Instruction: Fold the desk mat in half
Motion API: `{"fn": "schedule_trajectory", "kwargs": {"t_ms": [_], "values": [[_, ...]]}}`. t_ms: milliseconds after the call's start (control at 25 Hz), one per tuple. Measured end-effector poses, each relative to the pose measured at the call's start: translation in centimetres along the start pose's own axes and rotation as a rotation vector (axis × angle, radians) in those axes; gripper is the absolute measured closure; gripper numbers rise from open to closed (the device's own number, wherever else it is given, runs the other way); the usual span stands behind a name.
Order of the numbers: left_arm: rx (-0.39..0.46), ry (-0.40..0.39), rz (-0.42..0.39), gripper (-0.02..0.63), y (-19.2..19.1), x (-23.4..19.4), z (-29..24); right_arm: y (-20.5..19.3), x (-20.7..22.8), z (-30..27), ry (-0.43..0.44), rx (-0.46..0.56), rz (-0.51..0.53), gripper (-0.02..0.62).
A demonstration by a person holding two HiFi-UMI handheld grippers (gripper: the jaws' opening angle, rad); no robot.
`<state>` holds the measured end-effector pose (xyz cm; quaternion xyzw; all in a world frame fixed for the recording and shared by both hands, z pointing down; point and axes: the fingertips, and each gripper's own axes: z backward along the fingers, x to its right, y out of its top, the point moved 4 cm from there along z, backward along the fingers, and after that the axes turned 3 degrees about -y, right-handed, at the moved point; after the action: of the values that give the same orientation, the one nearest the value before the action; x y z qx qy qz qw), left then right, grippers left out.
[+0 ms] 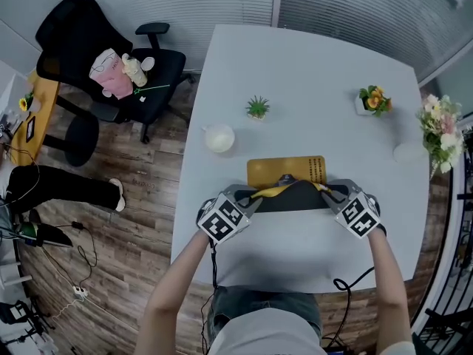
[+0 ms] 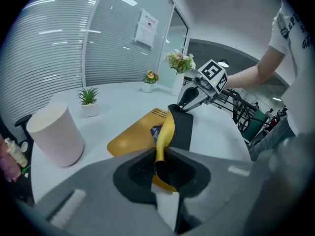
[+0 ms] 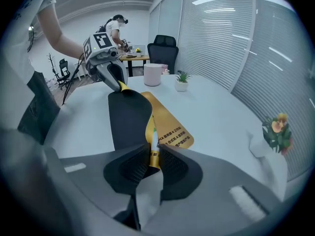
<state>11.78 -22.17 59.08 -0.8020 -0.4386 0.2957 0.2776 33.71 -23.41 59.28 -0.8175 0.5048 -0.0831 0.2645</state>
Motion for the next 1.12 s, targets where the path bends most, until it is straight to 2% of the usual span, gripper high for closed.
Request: {"fn": "schedule_trajectory", "kwargs": {"t_ms": [400, 1000, 1120], "values": [[0.0, 0.048, 0.069, 0.552, 0.5, -3.0, -1.7, 0.7, 2.3, -2.3, -0.046, -0.002, -0.085, 0.506], [0.025, 0.106, 0.153, 0.54, 0.4, -5.8, -3.1, 1.6, 5.1, -4.9, -0.113, 0.009, -0.153, 0.508], [0.054, 0.119, 0.211, 0.527, 0.5, -6.5, -2.9, 1.6, 5.4, -5.6, -0.121, 0.01, -0.185, 0.508]]}}
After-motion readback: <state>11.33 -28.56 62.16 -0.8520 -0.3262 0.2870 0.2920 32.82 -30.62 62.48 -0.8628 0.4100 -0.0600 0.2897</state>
